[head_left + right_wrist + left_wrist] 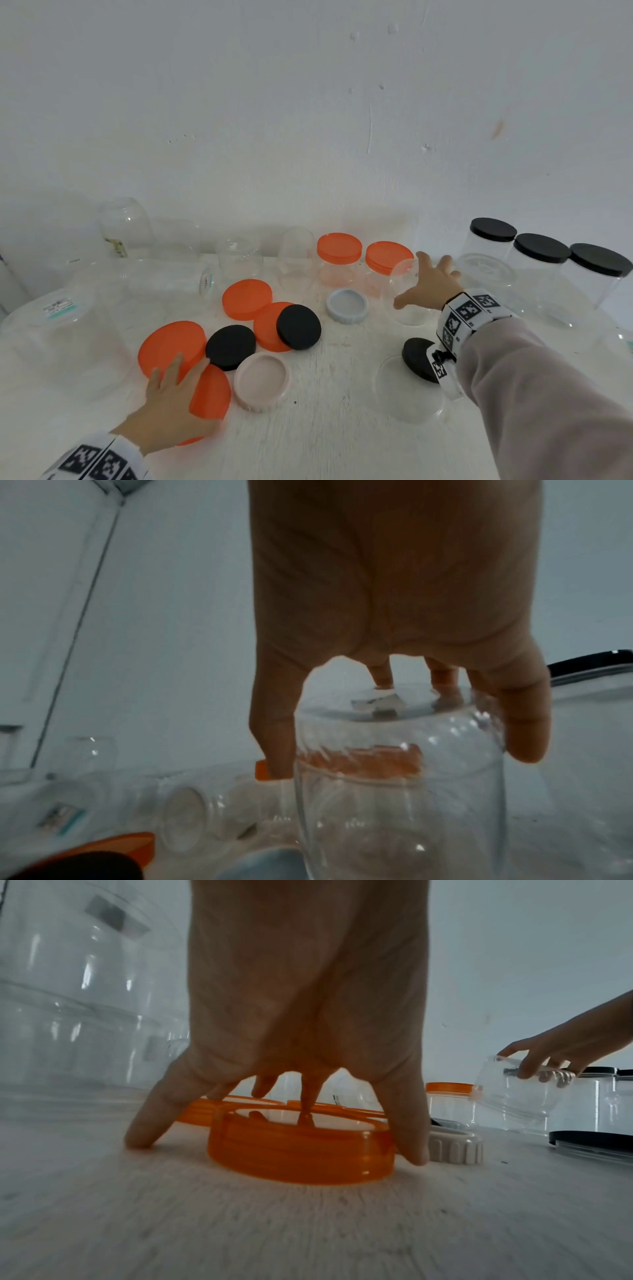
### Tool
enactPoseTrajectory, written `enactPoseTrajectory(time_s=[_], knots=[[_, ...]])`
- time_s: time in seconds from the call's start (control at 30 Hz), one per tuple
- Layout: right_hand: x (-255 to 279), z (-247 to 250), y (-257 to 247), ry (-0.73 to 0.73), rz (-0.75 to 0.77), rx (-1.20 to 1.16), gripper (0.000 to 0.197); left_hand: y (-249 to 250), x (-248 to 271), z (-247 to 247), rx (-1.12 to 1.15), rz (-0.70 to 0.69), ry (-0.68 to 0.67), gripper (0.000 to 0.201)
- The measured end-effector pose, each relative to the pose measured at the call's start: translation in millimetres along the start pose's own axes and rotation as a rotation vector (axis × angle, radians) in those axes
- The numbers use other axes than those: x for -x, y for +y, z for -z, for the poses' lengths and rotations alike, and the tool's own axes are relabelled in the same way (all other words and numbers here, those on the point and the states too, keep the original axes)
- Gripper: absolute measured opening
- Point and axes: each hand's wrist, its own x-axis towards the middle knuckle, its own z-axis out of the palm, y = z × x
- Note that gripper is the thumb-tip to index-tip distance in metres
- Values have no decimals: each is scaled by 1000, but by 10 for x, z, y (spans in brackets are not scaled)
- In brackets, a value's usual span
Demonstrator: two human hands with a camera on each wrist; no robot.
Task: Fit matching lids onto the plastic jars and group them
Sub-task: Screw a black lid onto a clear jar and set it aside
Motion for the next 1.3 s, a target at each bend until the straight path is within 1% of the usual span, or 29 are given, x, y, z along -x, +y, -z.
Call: enactPoseTrajectory(time_s=[0.13,0.27,0.4,0.47,0.57,0.63,0.7,0.8,0.83,0.93,0.97,1.03,1.17,1.23,1.3], knots=[[183,54,1,-47,66,-237,112,-45,32,5,-11,-31,27,103],[387,-17,-6,-110,112,-409,110,-45,82,2,-33,-14,34,98],[564,-121,-37,-181,94,-519,106,-18,152,17,-13,18,48,96],[656,-155,-44,-254,77,-638,101,2,193,38,3,26,90,95],[781,-209,-29,-393,78,-837,96,38,242,92,50,2,178,92],[835,-269,-38,-442,78,-890,91,85,261,148,102,-27,227,91],[874,-339,-73,-436,91,-853,92,159,274,216,155,-69,252,93],[920,-440,-139,-429,96,-803,87,288,305,316,288,-160,258,97],[933,-470,-159,-434,98,-795,90,332,318,340,345,-190,247,97],[961,-530,-218,-422,119,-739,112,476,368,387,504,-262,195,103],[976,-539,-231,-412,133,-720,115,527,381,392,555,-277,181,103],[998,-561,-248,-391,173,-697,112,641,412,394,642,-305,161,93],[1040,-621,-269,-348,247,-600,91,853,448,406,787,-339,154,77],[1052,-669,-281,-364,272,-563,91,932,455,416,852,-351,143,74],[1065,-726,-294,-375,289,-577,96,1000,459,421,877,-370,140,79]])
